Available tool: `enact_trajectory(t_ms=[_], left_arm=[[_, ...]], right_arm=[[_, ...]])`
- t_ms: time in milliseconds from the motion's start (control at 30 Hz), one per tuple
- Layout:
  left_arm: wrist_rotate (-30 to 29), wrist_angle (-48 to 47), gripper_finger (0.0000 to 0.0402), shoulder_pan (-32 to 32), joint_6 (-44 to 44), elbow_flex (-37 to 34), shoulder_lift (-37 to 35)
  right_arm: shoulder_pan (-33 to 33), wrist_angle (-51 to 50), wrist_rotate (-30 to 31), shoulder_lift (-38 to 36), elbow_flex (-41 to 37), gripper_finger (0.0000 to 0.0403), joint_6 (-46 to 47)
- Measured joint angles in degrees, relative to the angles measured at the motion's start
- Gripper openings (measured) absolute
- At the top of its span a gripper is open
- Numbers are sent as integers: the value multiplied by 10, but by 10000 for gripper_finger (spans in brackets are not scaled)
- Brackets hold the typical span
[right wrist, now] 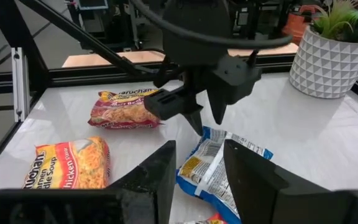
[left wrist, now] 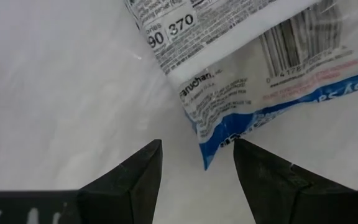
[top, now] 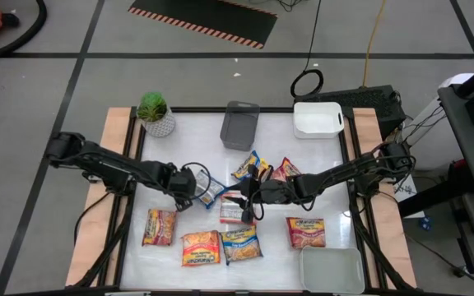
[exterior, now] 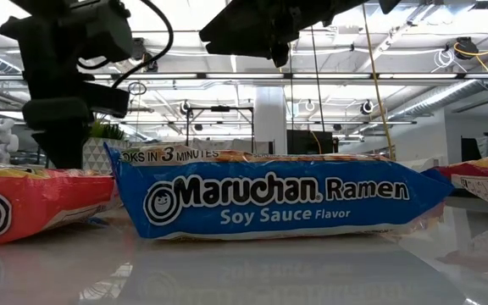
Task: Sort Maruchan noodles
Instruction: Put the top left blue noodle pack into the white bin
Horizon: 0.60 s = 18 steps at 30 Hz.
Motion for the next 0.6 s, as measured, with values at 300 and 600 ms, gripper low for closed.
enact_trajectory(t_ms=[300, 600], left_arm=[[13, 55, 205, -1, 52, 0, 8], [7, 68, 205, 16, 71, 0, 8]], right_arm=[[0, 2, 0, 0, 0, 130, -4], [0, 3, 0, 0, 0, 130, -4]])
